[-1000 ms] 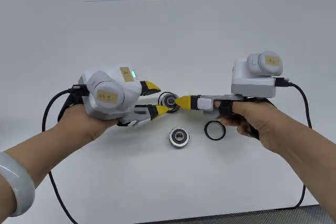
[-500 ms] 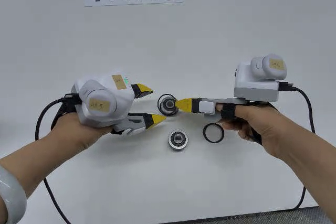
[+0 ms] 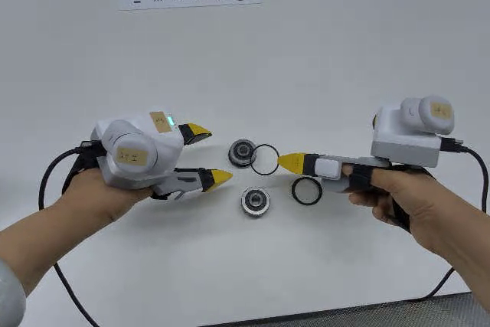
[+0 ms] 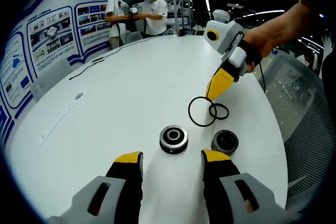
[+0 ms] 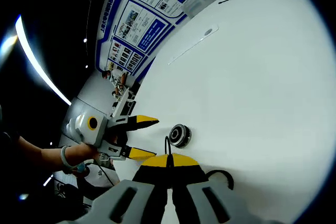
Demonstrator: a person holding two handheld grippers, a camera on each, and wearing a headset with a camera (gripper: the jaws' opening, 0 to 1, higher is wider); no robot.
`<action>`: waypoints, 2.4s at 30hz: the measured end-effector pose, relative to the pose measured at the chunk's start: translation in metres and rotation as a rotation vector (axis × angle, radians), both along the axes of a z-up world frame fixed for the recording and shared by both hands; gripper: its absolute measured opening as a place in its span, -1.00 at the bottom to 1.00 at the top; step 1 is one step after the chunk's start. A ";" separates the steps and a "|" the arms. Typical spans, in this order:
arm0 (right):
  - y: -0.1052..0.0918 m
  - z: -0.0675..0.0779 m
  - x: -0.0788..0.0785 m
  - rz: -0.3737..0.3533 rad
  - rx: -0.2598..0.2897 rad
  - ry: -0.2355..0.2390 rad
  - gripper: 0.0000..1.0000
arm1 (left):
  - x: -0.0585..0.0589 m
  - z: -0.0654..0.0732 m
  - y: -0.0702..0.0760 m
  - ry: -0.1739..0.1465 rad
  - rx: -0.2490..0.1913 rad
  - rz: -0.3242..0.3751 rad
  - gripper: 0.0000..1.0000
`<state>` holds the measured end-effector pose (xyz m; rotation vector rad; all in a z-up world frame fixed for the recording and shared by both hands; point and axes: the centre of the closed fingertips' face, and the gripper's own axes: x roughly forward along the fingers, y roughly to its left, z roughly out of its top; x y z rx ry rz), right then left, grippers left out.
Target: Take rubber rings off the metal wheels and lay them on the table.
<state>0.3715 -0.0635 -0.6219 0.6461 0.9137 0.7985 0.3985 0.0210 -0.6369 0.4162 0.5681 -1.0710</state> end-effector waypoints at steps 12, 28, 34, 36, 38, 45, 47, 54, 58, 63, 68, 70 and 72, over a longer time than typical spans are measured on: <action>-0.037 -0.020 -0.017 -0.070 -0.053 0.064 -0.96 | 0.000 -0.002 0.003 0.009 -0.007 0.006 0.01; -0.049 -0.036 -0.028 -0.050 -0.155 0.078 -0.96 | -0.002 -0.004 0.002 0.018 -0.004 0.009 -0.03; -0.050 -0.039 -0.030 -0.011 -0.216 0.046 -0.87 | -0.002 -0.004 0.002 0.021 -0.006 0.011 -0.05; -0.049 -0.039 -0.031 0.011 -0.234 0.030 -0.86 | -0.002 -0.004 0.002 0.018 -0.004 0.009 -0.06; -0.050 -0.038 -0.032 0.018 -0.240 0.025 -0.82 | -0.002 -0.003 0.002 0.019 -0.008 0.010 -0.06; -0.058 -0.034 -0.030 0.049 -0.299 -0.021 -0.73 | -0.001 -0.004 -0.001 0.017 -0.008 0.004 -0.07; -0.060 -0.034 -0.028 0.055 -0.314 -0.031 -0.71 | 0.000 -0.004 -0.002 0.017 -0.008 0.003 -0.08; -0.052 -0.025 -0.015 0.052 -0.307 -0.082 -0.60 | 0.005 -0.004 -0.009 0.011 -0.009 -0.005 -0.16; -0.040 -0.019 -0.008 0.072 -0.300 -0.118 -0.57 | 0.007 -0.004 -0.012 0.007 -0.010 -0.010 -0.25; -0.026 -0.015 0.000 0.086 -0.283 -0.141 -0.57 | 0.010 -0.004 -0.015 0.006 -0.005 -0.009 -0.35; -0.015 -0.013 0.004 0.103 -0.267 -0.148 -0.57 | 0.013 -0.004 -0.019 0.006 0.000 -0.009 -0.47; -0.012 -0.014 0.004 0.109 -0.265 -0.149 -0.57 | 0.014 -0.004 -0.021 0.005 0.003 -0.014 -0.52; -0.009 -0.014 0.005 0.114 -0.259 -0.149 -0.57 | 0.015 -0.005 -0.023 0.006 0.006 -0.015 -0.52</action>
